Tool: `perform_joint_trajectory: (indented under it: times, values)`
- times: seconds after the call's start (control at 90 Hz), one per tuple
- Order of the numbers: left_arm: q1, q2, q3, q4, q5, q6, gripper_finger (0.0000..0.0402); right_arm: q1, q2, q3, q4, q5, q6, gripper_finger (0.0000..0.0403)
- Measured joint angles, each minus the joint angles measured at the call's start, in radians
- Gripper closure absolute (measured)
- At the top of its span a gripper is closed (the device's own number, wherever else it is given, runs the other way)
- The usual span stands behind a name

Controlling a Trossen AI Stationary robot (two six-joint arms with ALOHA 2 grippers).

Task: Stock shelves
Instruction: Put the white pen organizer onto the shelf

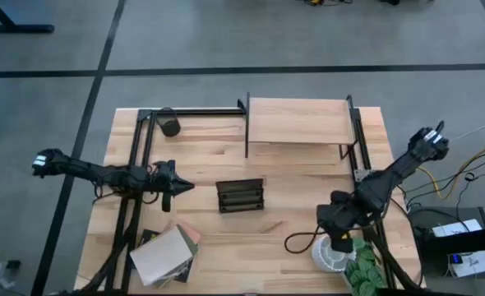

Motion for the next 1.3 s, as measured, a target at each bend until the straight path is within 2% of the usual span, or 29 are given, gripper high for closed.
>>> perform_joint_trajectory:
  times: [0.267,0.589,1.3]
  values:
    - [0.0,0.0,0.0,0.0,0.0,0.0,0.0395,0.0,0.083,0.0,0.002,-0.002,-0.018,0.0197]
    - [0.0,0.0,0.0,0.0,0.0,0.0,0.0395,0.0,0.097,0.0,0.022,0.001,-0.031,0.0232]
    - [0.0,0.0,0.0,0.001,0.0,0.0,0.0395,-0.009,0.097,0.0,0.065,0.087,-0.136,0.0362]
